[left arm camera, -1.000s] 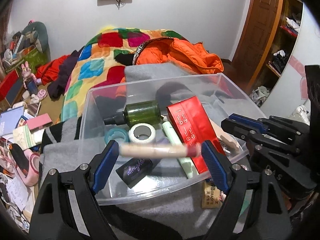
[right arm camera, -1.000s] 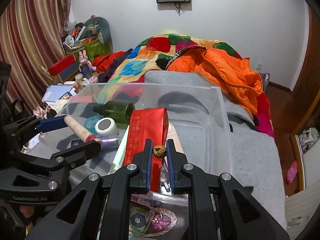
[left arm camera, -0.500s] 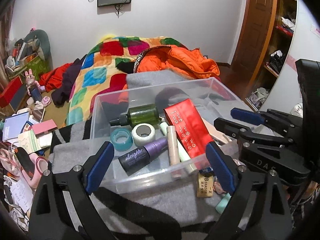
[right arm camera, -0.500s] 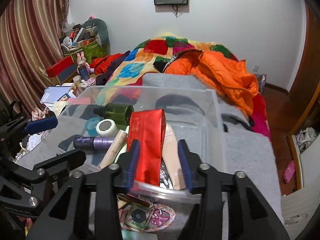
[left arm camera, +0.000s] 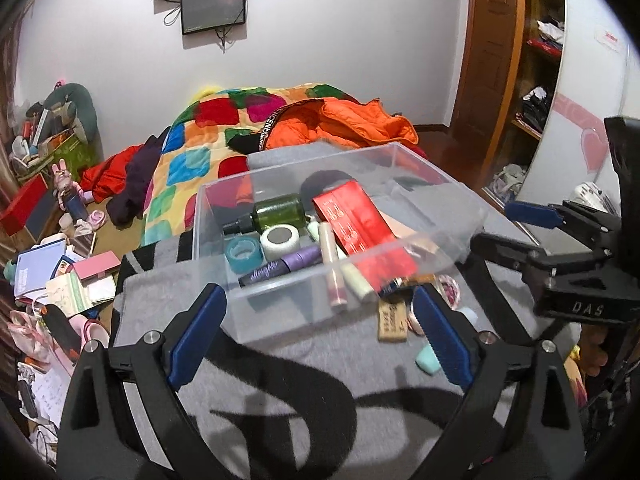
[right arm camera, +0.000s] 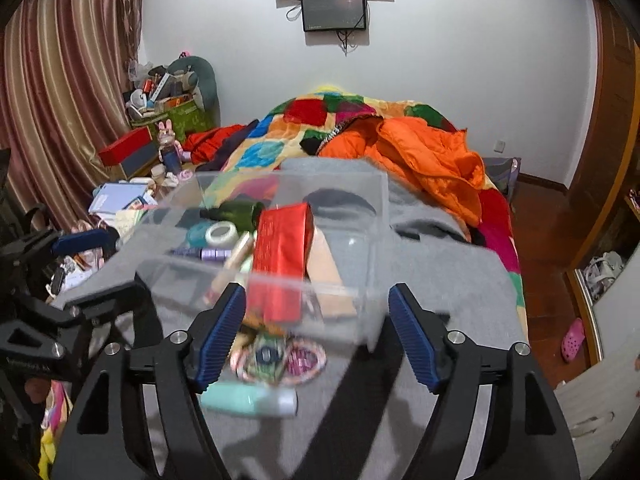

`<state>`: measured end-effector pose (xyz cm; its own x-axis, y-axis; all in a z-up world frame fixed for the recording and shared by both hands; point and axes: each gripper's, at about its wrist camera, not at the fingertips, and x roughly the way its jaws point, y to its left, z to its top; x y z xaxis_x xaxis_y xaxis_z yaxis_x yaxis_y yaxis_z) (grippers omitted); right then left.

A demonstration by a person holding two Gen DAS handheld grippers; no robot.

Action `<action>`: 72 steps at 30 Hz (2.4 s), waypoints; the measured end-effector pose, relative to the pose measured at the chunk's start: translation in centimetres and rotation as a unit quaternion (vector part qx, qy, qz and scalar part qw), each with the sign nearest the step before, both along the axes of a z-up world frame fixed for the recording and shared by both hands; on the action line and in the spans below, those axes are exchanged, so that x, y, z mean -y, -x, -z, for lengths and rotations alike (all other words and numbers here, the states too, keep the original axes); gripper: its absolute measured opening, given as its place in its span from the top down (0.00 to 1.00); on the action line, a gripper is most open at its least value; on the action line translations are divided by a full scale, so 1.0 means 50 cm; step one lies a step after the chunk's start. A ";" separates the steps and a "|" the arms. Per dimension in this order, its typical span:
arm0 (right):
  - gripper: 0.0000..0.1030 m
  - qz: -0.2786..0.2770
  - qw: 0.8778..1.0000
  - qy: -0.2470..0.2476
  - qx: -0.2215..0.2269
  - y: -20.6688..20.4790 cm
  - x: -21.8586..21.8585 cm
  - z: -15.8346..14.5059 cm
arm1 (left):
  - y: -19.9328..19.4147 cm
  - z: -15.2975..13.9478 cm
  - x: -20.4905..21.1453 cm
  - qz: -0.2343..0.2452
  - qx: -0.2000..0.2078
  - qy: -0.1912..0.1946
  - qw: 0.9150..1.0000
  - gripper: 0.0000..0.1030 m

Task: Organize objects
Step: 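Grasp the mint roll-on bottle with the right tool while the left tool grasps the beige eraser, then drop the roll-on bottle into the box with the right tool while the left tool drops the eraser in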

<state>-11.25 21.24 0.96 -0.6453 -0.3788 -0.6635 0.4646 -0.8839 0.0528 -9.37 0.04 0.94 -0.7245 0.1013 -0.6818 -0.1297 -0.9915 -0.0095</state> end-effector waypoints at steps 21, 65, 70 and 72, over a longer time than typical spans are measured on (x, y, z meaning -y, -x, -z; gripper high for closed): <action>0.21 -0.045 0.995 -0.061 0.072 -0.068 0.079 0.149 | -0.030 0.094 0.023 0.001 0.063 -0.021 0.998 0.08; 0.31 0.001 0.999 0.042 0.025 -0.026 -0.012 0.030 | -0.017 0.062 -0.036 0.045 0.040 -0.033 0.998 0.77; 0.31 -0.003 0.999 0.047 0.002 -0.007 0.006 -0.007 | -0.021 0.015 -0.011 0.031 0.005 -0.045 0.999 0.77; 0.31 -0.005 0.999 0.050 -0.006 -0.001 0.013 -0.020 | -0.021 -0.001 -0.004 0.028 -0.006 -0.045 0.999 0.77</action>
